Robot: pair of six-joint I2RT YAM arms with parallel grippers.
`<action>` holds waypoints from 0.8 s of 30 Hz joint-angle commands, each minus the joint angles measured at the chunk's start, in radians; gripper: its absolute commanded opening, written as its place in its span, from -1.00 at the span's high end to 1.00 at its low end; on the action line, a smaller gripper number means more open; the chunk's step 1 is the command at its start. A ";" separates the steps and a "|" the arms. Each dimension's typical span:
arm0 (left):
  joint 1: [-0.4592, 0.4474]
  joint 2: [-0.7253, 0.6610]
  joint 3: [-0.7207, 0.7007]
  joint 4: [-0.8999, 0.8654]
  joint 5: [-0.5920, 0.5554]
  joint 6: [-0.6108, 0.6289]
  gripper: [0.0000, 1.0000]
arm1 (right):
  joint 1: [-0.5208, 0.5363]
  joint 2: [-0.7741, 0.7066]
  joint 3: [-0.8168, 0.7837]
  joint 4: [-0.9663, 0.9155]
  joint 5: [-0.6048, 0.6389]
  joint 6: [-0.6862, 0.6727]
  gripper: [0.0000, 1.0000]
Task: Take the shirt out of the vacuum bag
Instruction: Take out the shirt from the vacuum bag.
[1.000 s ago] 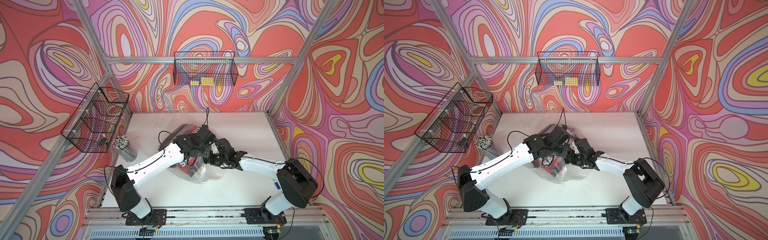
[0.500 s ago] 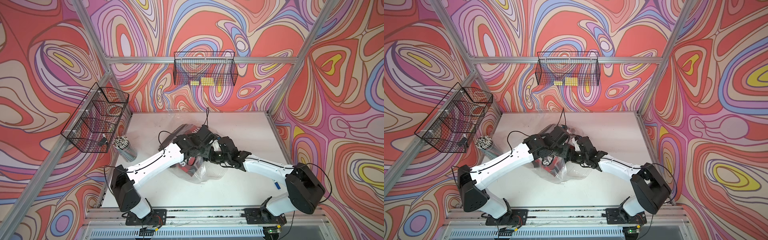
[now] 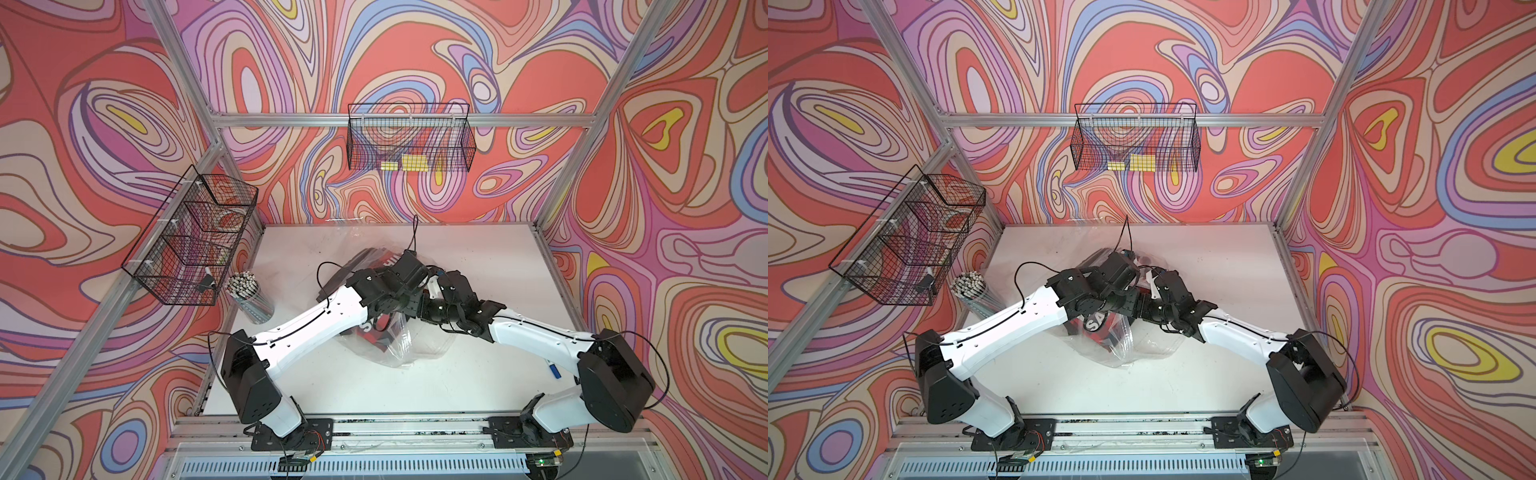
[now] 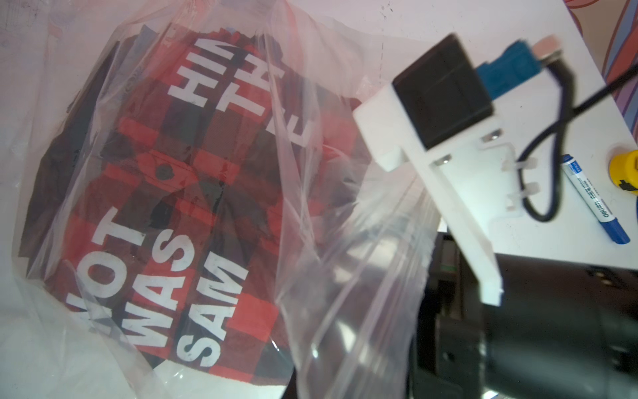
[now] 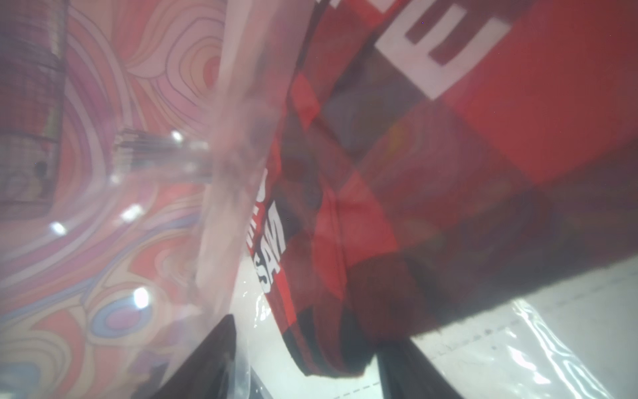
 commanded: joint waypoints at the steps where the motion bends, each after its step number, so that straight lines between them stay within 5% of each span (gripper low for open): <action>1: 0.006 -0.006 0.022 -0.028 -0.007 0.013 1.00 | 0.003 -0.034 0.039 0.007 0.043 0.015 -0.32; 24: 0.006 -0.014 0.011 -0.029 -0.010 0.011 1.00 | 0.012 0.076 -0.052 0.157 0.026 0.145 -0.31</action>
